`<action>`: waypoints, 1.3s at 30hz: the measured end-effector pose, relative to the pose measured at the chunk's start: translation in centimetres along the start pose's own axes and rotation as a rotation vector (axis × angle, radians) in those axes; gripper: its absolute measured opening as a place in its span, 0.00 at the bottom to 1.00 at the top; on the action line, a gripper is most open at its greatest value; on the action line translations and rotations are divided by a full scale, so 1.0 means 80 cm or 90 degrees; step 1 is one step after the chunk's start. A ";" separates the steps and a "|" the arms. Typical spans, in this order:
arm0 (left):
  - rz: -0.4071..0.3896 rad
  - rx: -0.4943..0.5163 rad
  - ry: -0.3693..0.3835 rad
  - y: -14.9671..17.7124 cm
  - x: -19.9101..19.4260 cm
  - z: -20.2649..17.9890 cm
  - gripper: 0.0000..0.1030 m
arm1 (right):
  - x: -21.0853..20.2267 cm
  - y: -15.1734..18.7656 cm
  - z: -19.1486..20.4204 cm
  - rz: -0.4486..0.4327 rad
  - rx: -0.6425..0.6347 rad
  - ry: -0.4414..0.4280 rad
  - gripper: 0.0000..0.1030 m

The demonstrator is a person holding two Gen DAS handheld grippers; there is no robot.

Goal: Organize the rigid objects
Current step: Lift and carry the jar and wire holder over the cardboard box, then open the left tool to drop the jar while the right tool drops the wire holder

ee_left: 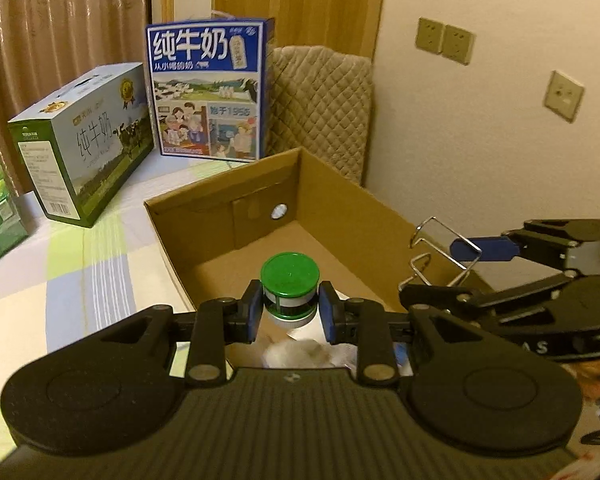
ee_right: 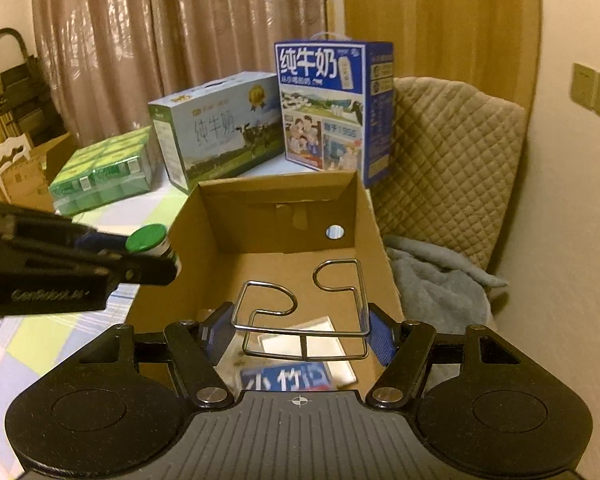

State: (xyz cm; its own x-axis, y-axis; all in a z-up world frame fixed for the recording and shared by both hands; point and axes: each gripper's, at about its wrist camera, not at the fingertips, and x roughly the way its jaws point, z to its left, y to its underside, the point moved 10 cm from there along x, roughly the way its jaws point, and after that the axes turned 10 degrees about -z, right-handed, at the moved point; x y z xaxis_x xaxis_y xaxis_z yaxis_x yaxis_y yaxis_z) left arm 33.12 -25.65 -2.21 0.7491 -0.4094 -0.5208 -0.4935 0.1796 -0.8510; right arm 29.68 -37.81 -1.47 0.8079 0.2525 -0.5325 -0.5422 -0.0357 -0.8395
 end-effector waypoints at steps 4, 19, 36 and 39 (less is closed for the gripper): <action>0.019 0.012 -0.009 -0.004 0.029 0.015 0.24 | 0.037 -0.005 -0.002 0.015 -0.020 -0.011 0.63; 0.072 0.050 -0.005 -0.002 0.107 0.042 0.24 | 0.127 0.014 0.007 0.070 -0.105 -0.048 0.63; 0.050 0.028 -0.008 -0.016 0.105 0.058 0.35 | 0.147 0.011 -0.001 0.080 -0.082 -0.046 0.63; 0.048 0.029 -0.015 -0.019 0.097 0.063 0.35 | 0.147 0.009 0.001 0.084 -0.076 -0.051 0.63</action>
State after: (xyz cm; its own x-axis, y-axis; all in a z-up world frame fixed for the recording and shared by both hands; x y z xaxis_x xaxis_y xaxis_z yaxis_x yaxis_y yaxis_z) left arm 41.90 -24.59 -5.34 0.7213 -0.3725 -0.5840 -0.5284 0.2492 -0.8116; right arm 38.74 -34.80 -8.34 0.7083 0.3145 -0.6320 -0.6063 -0.1873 -0.7728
